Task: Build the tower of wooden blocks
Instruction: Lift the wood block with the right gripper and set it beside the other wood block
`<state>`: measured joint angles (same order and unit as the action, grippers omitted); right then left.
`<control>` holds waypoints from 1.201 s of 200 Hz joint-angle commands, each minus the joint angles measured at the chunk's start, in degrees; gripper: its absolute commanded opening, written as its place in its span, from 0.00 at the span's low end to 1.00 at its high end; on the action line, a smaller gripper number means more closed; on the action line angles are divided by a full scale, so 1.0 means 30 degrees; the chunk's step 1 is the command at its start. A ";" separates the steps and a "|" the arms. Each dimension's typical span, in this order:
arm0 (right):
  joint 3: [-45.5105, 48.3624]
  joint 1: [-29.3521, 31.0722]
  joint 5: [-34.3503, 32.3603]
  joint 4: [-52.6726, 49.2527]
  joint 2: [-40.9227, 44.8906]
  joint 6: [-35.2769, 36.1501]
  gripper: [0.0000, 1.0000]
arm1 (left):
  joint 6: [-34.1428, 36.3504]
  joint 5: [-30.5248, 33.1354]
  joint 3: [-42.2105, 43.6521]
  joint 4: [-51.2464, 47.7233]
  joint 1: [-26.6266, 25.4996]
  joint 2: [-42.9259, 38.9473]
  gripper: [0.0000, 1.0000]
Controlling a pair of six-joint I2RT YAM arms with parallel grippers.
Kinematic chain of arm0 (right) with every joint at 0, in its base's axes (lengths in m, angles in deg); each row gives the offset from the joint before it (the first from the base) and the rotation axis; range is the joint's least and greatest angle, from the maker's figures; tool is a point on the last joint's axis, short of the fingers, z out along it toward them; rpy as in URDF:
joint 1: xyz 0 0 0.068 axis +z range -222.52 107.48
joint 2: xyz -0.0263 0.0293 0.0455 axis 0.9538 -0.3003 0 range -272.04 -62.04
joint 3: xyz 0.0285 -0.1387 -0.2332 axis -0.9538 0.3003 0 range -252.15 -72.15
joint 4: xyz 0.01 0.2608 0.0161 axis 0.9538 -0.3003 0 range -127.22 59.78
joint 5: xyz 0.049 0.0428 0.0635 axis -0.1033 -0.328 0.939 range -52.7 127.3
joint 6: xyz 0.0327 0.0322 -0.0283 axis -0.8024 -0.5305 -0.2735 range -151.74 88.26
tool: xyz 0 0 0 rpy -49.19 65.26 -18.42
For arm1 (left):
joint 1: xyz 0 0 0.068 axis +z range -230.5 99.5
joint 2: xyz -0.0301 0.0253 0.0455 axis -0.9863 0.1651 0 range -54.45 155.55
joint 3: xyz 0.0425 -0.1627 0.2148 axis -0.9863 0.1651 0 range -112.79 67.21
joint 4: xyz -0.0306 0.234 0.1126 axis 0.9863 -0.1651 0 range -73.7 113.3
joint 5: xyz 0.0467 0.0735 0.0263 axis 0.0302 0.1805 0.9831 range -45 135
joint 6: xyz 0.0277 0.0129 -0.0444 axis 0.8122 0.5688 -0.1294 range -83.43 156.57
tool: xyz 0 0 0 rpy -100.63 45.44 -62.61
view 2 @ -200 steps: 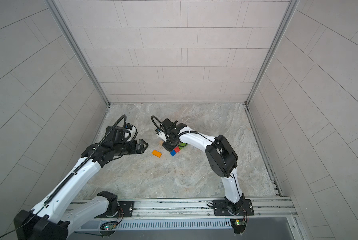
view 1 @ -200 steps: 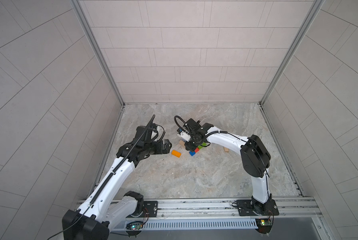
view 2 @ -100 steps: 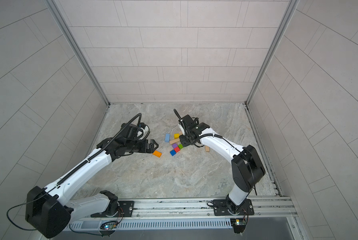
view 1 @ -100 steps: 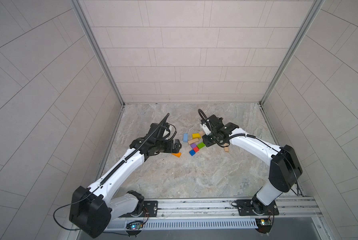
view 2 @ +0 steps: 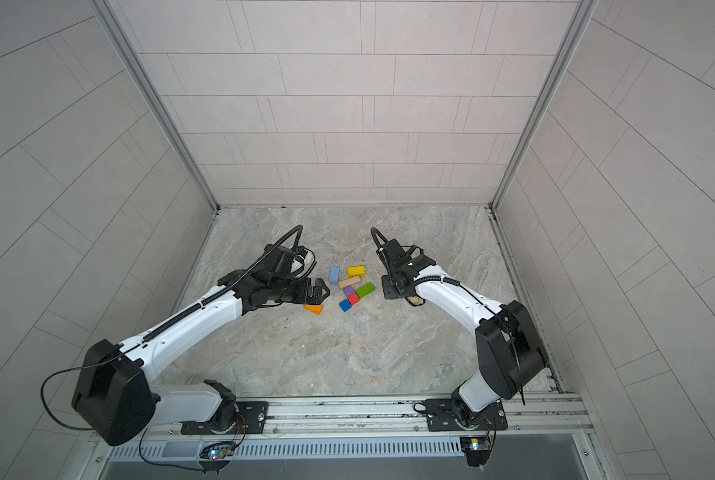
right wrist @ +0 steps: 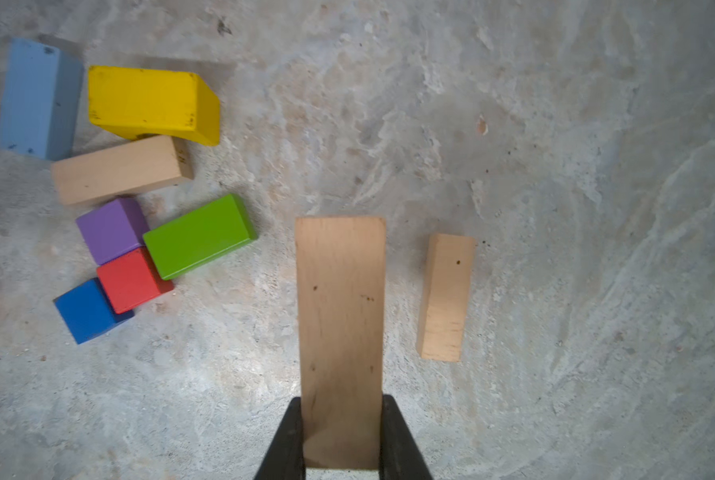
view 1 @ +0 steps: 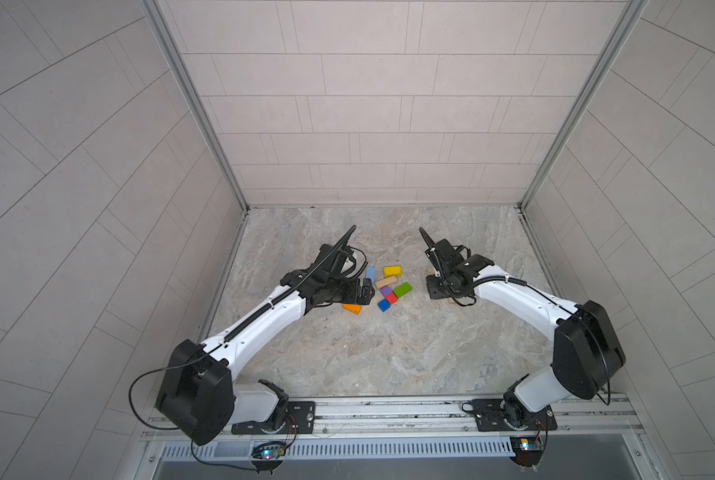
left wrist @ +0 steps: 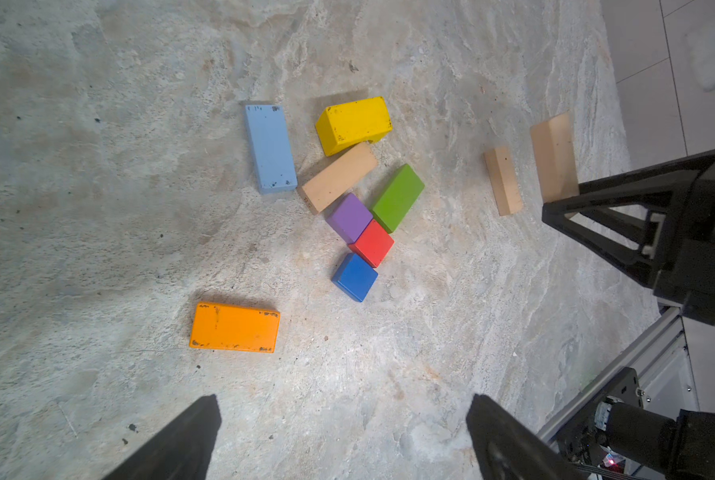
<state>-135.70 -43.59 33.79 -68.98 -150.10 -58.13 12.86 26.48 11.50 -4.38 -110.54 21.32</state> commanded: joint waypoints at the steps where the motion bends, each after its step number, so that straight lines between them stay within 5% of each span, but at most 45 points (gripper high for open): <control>1: 0.0660 -0.0273 -0.0850 0.0265 0.0346 -0.1148 0.17 | -0.0035 -0.0095 0.0004 0.0147 -0.0085 -0.0250 1.00; 240: 0.1728 -0.0912 -0.0749 0.2572 -0.3477 -0.1544 0.19 | 0.0289 -0.0973 0.0576 -0.0618 -0.0105 -0.0923 1.00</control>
<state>-131.09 -46.09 32.72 -61.22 -160.00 -62.00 13.63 23.99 12.60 -6.92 -110.54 18.19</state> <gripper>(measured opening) 0.239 0.998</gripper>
